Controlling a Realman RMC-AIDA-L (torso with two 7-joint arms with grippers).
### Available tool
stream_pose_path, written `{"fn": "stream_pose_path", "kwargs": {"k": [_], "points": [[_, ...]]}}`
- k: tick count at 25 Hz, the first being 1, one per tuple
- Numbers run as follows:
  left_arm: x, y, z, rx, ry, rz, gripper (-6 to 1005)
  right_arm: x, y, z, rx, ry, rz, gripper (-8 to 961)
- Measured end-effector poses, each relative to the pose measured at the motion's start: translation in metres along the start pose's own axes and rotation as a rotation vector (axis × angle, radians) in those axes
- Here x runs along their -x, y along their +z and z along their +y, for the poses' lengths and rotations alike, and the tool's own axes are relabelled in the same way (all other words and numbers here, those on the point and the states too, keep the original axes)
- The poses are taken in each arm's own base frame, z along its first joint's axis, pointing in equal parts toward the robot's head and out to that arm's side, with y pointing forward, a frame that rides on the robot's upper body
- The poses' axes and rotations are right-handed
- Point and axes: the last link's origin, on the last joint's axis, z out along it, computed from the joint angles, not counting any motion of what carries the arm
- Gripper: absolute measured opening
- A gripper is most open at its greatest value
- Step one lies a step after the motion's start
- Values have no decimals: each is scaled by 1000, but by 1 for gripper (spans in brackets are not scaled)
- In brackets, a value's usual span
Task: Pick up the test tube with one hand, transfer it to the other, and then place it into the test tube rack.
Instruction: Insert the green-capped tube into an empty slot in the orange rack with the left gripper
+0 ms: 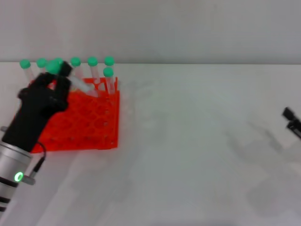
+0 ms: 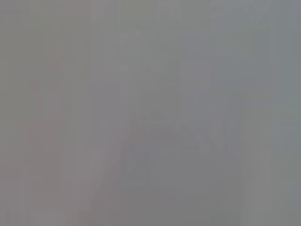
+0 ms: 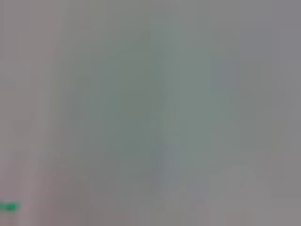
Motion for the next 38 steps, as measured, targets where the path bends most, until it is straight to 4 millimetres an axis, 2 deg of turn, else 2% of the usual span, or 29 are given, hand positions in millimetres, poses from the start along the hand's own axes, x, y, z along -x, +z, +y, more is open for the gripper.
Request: {"fn": "stream_pose_path", "kwargs": {"k": [3, 8, 15, 21, 30, 38], "points": [[-3, 4, -12, -41, 51, 6, 210, 4, -4, -13, -76, 6, -28, 706], [-2, 18, -23, -59, 88, -18, 210, 11, 1, -21, -120, 6, -60, 706], [4, 39, -25, -58, 117, -68, 210, 11, 3, -21, -127, 13, -65, 706], [6, 48, -38, -139, 124, -107, 211, 9, 3, -19, -124, 19, -59, 706], [15, 66, -39, -142, 171, -193, 210, 8, 4, -17, -123, 29, -59, 706], [21, 75, -37, -141, 176, -239, 211, 11, 7, -14, -105, 32, -77, 706]]}}
